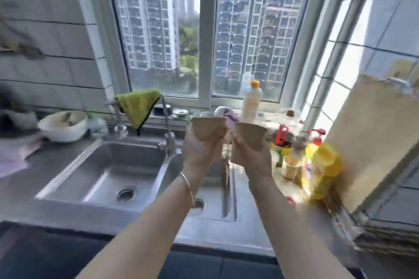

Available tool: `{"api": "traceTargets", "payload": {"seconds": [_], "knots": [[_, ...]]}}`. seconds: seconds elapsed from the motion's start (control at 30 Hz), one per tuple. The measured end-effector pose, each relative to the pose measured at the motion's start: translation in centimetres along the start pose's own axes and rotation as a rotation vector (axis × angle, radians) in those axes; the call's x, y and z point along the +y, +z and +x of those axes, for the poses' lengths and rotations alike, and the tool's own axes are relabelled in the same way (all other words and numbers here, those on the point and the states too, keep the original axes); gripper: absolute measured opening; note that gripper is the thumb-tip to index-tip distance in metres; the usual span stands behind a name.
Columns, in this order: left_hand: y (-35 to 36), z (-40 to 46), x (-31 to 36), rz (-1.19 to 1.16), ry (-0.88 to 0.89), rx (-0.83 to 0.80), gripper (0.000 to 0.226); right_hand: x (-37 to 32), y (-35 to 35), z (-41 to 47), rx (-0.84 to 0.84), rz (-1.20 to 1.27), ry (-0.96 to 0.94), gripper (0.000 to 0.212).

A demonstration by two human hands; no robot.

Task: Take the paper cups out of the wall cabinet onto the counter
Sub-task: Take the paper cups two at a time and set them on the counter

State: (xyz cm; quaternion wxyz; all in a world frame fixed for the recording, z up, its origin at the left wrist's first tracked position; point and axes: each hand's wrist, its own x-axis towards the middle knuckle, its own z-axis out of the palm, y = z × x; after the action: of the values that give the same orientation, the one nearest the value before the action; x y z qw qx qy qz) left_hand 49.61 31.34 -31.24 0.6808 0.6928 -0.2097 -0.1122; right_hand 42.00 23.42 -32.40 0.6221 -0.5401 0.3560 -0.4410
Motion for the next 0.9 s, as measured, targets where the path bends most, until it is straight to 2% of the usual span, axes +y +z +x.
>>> {"api": "traceTargets", "payload": {"seconds": [0.07, 0.13, 0.2, 0.33, 0.47, 0.6, 0.73, 0.9], "knots": [[-6.7, 1.2, -1.9, -0.046, -0.05, 0.107, 0.073, 2.4, 4.7, -3.0, -0.134, -0.033, 0.063, 0.078], [-13.2, 2.0, -3.7, -0.057, -0.091, 0.177, 0.072, 4.7, 10.4, -6.1, -0.264, -0.052, 0.125, 0.064], [-19.3, 2.6, -5.2, -0.065, -0.126, 0.259, 0.061, 7.0, 16.1, -9.1, -0.347, -0.04, 0.196, 0.057], [-30.2, 3.7, -7.8, -0.049, -0.2, 0.458, 0.074, 9.8, 26.1, -14.3, -0.536, -0.046, 0.284, 0.056], [-39.2, 4.8, -10.2, -0.061, -0.235, 0.636, 0.042, 12.8, 35.1, -17.8, -0.69, -0.113, 0.305, 0.063], [-47.4, 6.2, -12.2, -0.106, -0.291, 0.823, 0.051, 15.1, 43.8, -20.2, -0.857, -0.16, 0.333, 0.07], [-54.5, 6.8, -13.2, -0.111, -0.276, 1.035, 0.061, 17.2, 51.5, -23.2, -1.02, -0.213, 0.338, 0.051], [-62.9, 6.6, -14.9, -0.125, -0.287, 1.222, 0.071, 19.2, 59.8, -29.1, -1.213, -0.249, 0.336, 0.043]]}}
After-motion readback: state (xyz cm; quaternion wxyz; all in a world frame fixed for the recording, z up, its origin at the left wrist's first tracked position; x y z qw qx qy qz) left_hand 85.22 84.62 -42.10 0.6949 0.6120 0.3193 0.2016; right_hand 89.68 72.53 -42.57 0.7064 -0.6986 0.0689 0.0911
